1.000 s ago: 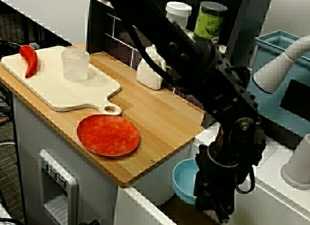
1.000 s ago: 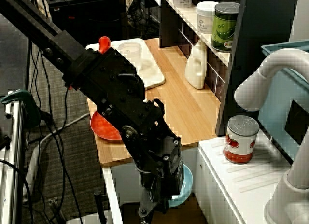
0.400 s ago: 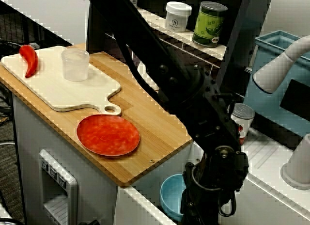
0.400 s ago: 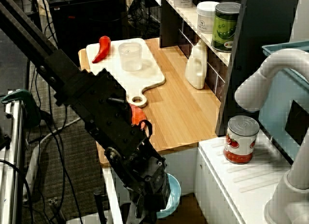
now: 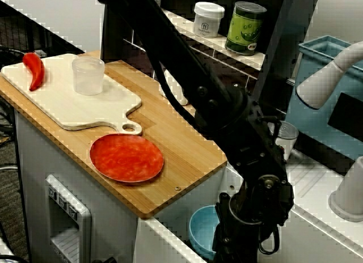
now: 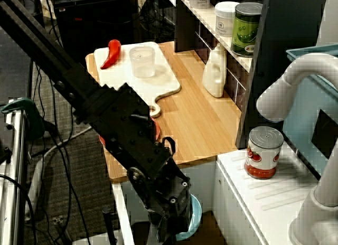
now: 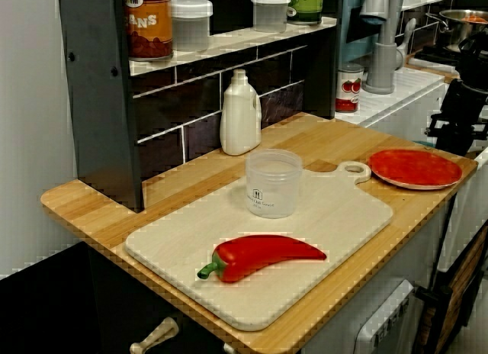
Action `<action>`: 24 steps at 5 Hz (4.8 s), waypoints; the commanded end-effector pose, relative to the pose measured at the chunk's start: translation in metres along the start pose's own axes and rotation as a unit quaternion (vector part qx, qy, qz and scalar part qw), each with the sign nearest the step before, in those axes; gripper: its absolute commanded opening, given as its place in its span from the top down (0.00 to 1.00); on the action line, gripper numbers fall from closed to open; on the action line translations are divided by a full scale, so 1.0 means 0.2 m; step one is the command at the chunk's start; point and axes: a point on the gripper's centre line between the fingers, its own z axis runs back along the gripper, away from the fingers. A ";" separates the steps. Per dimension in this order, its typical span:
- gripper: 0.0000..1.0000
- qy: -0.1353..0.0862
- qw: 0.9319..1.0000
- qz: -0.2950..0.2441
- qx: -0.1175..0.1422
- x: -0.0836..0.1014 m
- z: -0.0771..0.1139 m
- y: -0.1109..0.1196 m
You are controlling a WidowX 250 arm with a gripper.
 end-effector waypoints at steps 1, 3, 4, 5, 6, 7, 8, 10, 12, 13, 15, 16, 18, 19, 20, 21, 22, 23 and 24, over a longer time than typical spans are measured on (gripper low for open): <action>1.00 -0.016 1.000 0.002 -0.005 0.05 0.05 0.02; 1.00 -0.014 1.000 0.000 -0.001 0.06 0.00 0.03; 1.00 -0.015 1.000 0.000 0.003 0.06 -0.02 0.04; 0.00 -0.022 1.000 -0.006 0.006 0.07 0.00 0.05; 0.00 -0.022 1.000 -0.003 0.001 0.06 0.03 0.06; 0.00 -0.021 1.000 0.001 0.001 0.05 0.06 0.07; 0.00 -0.020 1.000 0.004 -0.002 0.05 0.09 0.09; 0.00 -0.027 1.000 0.010 -0.009 0.05 0.18 0.12; 0.00 -0.039 0.999 0.019 -0.019 0.02 0.33 0.18; 0.00 -0.046 0.998 0.027 -0.026 -0.01 0.42 0.22; 0.00 -0.045 0.997 0.047 -0.042 -0.10 0.55 0.31; 0.00 -0.048 0.997 0.050 -0.041 -0.15 0.58 0.34; 0.00 -0.042 0.997 0.061 -0.031 -0.23 0.60 0.39; 0.00 -0.030 0.997 0.071 -0.026 -0.27 0.62 0.46; 0.00 -0.014 0.996 0.083 -0.014 -0.31 0.64 0.56; 0.00 -0.011 0.996 0.088 -0.007 -0.36 0.65 0.64; 0.00 -0.008 0.995 0.103 -0.008 -0.41 0.66 0.71; 0.00 -0.005 0.994 0.112 0.000 -0.46 0.67 0.78; 0.00 -0.005 0.991 0.133 0.001 -0.51 0.67 0.86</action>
